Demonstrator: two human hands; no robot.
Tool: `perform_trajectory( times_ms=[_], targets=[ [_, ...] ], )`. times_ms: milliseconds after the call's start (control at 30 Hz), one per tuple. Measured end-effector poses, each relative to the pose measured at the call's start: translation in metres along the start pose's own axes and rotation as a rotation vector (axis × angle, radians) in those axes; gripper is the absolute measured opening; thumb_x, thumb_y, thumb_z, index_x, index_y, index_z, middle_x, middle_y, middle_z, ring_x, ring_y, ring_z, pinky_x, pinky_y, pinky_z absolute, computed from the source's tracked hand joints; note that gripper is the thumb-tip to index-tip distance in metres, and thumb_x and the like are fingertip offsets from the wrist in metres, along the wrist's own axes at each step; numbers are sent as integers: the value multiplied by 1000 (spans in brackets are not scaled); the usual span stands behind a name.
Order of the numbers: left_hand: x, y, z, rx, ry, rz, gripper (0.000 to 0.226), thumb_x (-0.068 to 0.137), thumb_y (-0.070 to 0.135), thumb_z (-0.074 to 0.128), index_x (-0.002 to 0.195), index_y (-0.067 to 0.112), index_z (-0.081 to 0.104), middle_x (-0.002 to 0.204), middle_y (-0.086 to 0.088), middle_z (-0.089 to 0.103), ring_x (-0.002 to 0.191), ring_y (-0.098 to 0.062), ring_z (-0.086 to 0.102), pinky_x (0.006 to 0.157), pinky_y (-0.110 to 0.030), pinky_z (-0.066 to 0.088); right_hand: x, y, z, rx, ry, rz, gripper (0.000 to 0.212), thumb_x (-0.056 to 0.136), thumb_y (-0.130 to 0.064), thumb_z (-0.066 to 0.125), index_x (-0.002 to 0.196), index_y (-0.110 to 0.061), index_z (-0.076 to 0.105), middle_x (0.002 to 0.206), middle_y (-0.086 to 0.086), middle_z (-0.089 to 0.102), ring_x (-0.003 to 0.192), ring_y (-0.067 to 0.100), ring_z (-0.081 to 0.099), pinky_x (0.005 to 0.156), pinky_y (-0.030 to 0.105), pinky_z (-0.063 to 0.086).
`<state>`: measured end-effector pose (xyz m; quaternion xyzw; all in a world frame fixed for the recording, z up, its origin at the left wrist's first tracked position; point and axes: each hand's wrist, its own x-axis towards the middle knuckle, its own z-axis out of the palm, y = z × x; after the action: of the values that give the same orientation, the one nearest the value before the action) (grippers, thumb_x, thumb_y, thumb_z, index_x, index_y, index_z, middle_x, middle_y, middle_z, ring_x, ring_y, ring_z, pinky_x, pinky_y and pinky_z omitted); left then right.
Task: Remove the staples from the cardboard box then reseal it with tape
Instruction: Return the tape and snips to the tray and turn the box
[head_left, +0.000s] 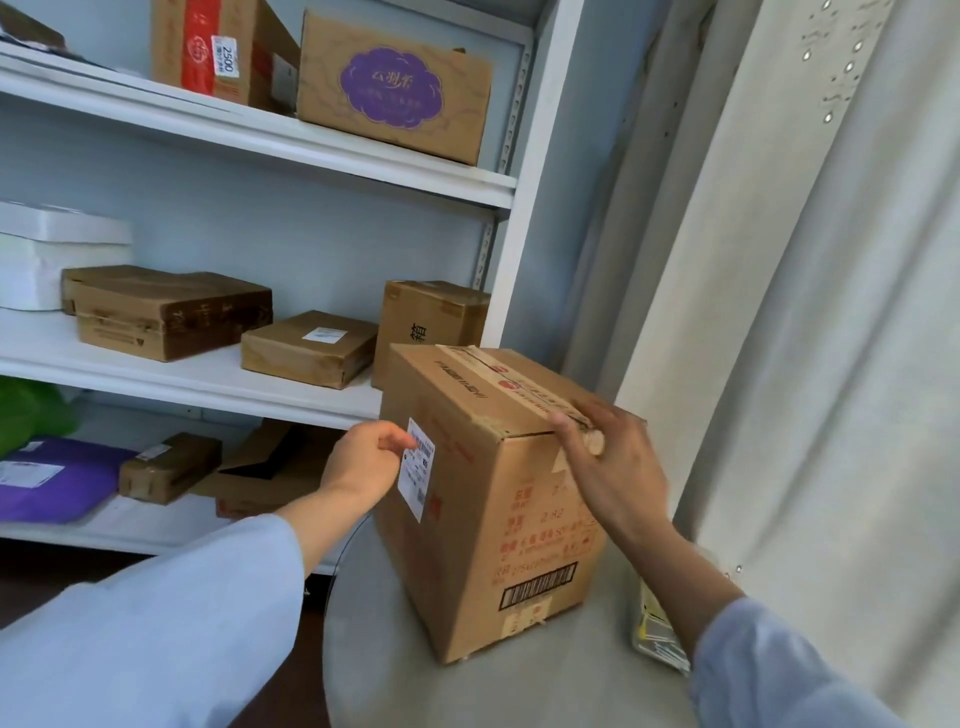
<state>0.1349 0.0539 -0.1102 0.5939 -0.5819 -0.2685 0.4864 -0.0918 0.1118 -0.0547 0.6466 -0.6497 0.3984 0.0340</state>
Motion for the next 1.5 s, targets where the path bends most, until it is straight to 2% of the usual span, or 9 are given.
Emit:
perform_trajectory(
  times_ms=[100,200,333,567,733,900,1267,1400,1500],
  targets=[
    [2,11,4,63,47,60,52,86,-6,48,127,25,51,128,-6,54,107,-22,57,87,-37,50,-2,-27,9,-140,-153,-92,93,66,-91,25,140,-36,43,150,-4,37,139,22,30,107,51,32],
    [-1,33,4,248,71,285,80,84,-6,54,146,36,27,146,-1,30,123,-23,46,87,-39,52,-4,-35,22,-239,-190,-115,85,69,-87,37,136,-35,44,147,-3,41,139,25,31,110,50,31],
    [7,49,11,450,9,448,62,88,3,53,141,33,41,155,4,24,143,-20,17,115,-44,25,1,-29,30,-234,-134,-139,68,79,-71,49,135,-34,48,142,-6,48,137,24,33,109,49,34],
    [8,56,24,468,-56,634,45,89,23,62,130,37,52,126,12,52,125,-12,42,115,-44,22,9,37,-5,157,-267,-163,49,82,-50,65,129,-40,55,140,-12,50,136,10,36,115,41,28],
    [22,51,17,666,-25,450,59,81,56,61,136,44,42,145,7,36,139,-20,23,114,-55,6,10,94,-28,137,49,69,45,93,-8,53,121,-43,57,142,-7,49,132,22,45,108,43,39],
    [19,49,29,228,-131,295,69,77,45,71,139,32,42,150,-2,23,136,-24,31,110,-40,29,20,95,-21,75,58,156,43,89,-22,63,131,-28,55,143,2,46,126,26,48,104,41,41],
    [52,39,34,288,-164,276,69,81,38,69,142,28,40,154,-5,22,141,-25,24,113,-46,25,37,95,5,-24,89,174,40,93,-29,58,132,-35,52,143,-8,46,124,24,50,95,41,44],
    [53,52,29,709,-83,308,69,83,55,59,144,36,33,158,-4,16,142,-29,22,114,-50,18,43,94,3,-111,85,174,41,94,-32,55,134,-38,48,145,-11,43,124,23,50,90,42,46],
    [36,73,45,909,-8,542,70,83,52,59,145,34,30,159,-1,12,145,-25,14,116,-48,2,44,94,2,-107,70,173,52,95,-27,52,144,-35,36,147,-5,43,127,26,48,96,44,45]
  ],
)
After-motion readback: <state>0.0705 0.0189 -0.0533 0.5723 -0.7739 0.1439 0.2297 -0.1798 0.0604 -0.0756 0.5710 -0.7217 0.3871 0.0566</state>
